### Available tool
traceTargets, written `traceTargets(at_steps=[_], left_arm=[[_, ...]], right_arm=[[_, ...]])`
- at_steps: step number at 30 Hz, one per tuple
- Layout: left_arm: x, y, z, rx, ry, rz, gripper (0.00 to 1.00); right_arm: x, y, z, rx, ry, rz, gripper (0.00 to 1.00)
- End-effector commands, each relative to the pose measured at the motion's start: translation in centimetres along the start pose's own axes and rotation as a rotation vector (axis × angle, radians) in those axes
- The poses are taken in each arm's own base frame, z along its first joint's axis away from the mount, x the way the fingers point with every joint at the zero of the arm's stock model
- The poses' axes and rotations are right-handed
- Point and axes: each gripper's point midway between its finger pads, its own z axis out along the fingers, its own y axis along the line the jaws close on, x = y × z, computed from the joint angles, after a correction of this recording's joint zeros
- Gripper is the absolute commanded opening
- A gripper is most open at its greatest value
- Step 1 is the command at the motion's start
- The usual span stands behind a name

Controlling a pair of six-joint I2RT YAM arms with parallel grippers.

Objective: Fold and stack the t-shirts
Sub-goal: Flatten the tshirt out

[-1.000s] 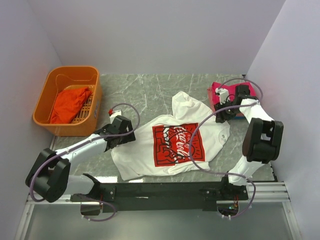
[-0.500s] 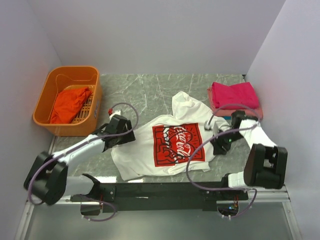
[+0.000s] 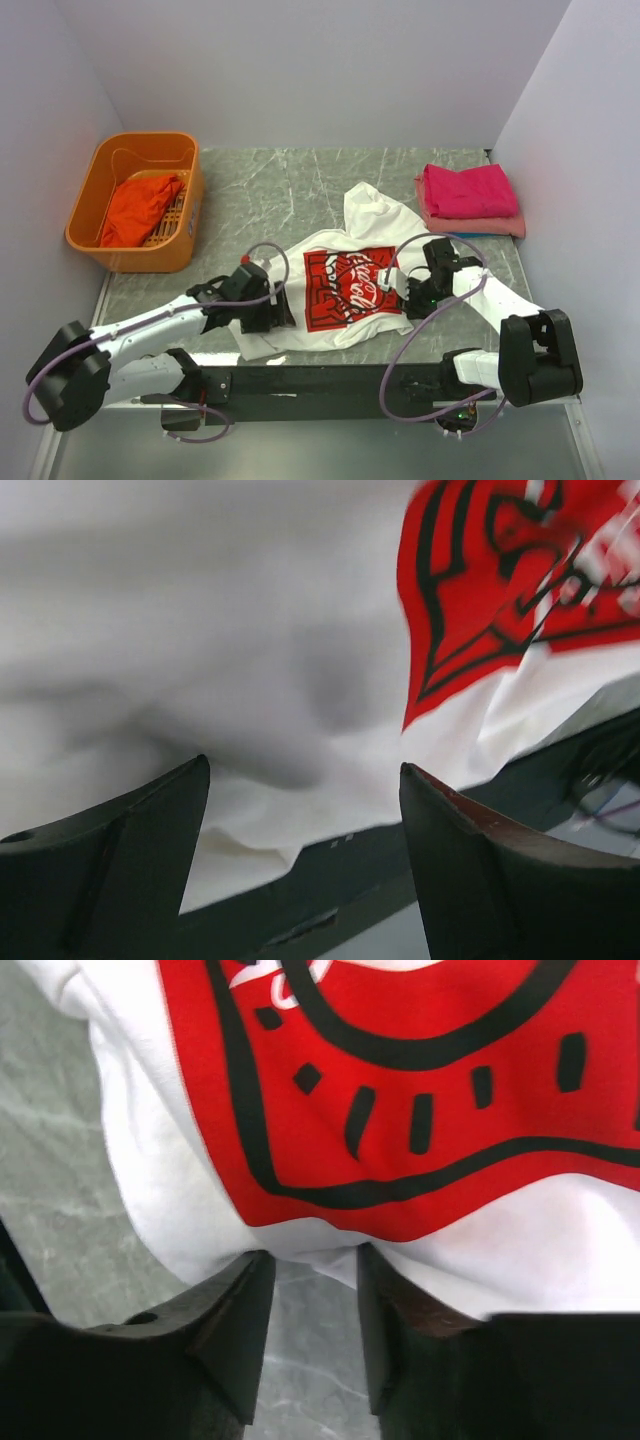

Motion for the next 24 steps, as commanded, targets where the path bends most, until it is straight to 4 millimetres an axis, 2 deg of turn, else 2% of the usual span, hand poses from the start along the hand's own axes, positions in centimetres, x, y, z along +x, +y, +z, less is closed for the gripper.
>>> traceTargets(at_steps=[1, 2, 3, 5, 6, 7, 9, 10, 11, 12, 13, 14, 15, 16, 17, 18, 20, 21, 22, 24], left_arm=[[2.5, -0.8, 0.4, -0.017, 0.087, 0.019, 0.82], [3.1, -1.0, 0.5, -0.031, 0.098, 0.053, 0.8], [3.2, -0.8, 0.8, -0.055, 0.099, 0.067, 0.79], [3.4, -0.9, 1.1, -0.055, 0.105, 0.098, 0.7], [3.4, -0.4, 1.4, -0.08, 0.104, 0.107, 0.68], [3.4, -0.1, 1.5, -0.094, 0.1, 0.118, 0.65], [3.1, 0.7, 1.9, -0.136, 0.09, 0.127, 0.62], [2.9, 1.0, 2.0, -0.154, 0.079, 0.13, 0.58], [1.9, 1.1, 2.2, -0.176, 0.036, 0.13, 0.55], [1.2, 1.1, 2.2, -0.186, 0.005, 0.121, 0.5], [-0.1, 1.2, 2.2, -0.208, -0.056, 0.108, 0.47], [-1.7, 0.8, 2.0, -0.207, -0.107, 0.084, 0.45], [-3.2, 0.6, 1.6, -0.201, -0.161, 0.061, 0.4], [-4.7, 0.3, 1.2, -0.191, -0.209, 0.035, 0.31], [-7.1, 0.8, 0.7, -0.184, -0.266, -0.024, 0.3], [-8.6, 0.4, -0.1, -0.152, -0.307, -0.043, 0.3], [-11.7, 0.3, -1.4, -0.108, -0.368, -0.091, 0.41], [-12.5, 0.1, -2.1, -0.102, -0.388, -0.069, 0.48], [-13.6, -0.2, -3.1, -0.101, -0.411, -0.066, 0.51], [-14.4, -0.8, -4.4, -0.093, -0.443, -0.028, 0.57]], right_arm=[[-1.7, -2.0, -0.1, 0.075, -0.051, 0.008, 0.39], [-2.3, -2.0, -0.3, 0.072, -0.073, 0.016, 0.24], [-2.5, -1.7, -0.6, 0.06, -0.081, 0.031, 0.15], [-4.2, -2.4, -1.7, 0.069, -0.132, 0.026, 0.0], [-4.9, -2.4, -2.2, 0.072, -0.15, 0.036, 0.0], [-6.2, -3.5, -3.3, 0.099, -0.179, 0.027, 0.0], [-8.1, -4.6, -4.5, 0.102, -0.228, 0.065, 0.0], [-10.0, -6.1, -6.1, 0.131, -0.262, 0.053, 0.0], [-11.1, -6.9, -6.7, 0.13, -0.282, 0.059, 0.0], [-11.7, -7.4, -6.2, 0.088, -0.281, 0.118, 0.0], [-14.1, -9.7, -8.0, 0.131, -0.312, 0.103, 0.0], [-15.6, -10.4, -8.1, 0.121, -0.324, 0.107, 0.0], [-16.4, -11.7, -6.8, 0.083, -0.318, 0.187, 0.0], [-18.6, -13.9, -8.0, 0.13, -0.34, 0.184, 0.0], [-19.4, -14.6, -5.8, 0.086, -0.314, 0.284, 0.12], [-20.6, -17.7, -6.6, 0.191, -0.296, 0.306, 0.26], [-20.4, -19.9, -4.8, 0.252, -0.22, 0.425, 0.45], [-20.8, -21.1, -5.1, 0.313, -0.224, 0.438, 0.48], [-20.1, -21.9, -5.4, 0.365, -0.211, 0.465, 0.51], [-19.9, -22.1, -7.3, 0.424, -0.247, 0.478, 0.53]])
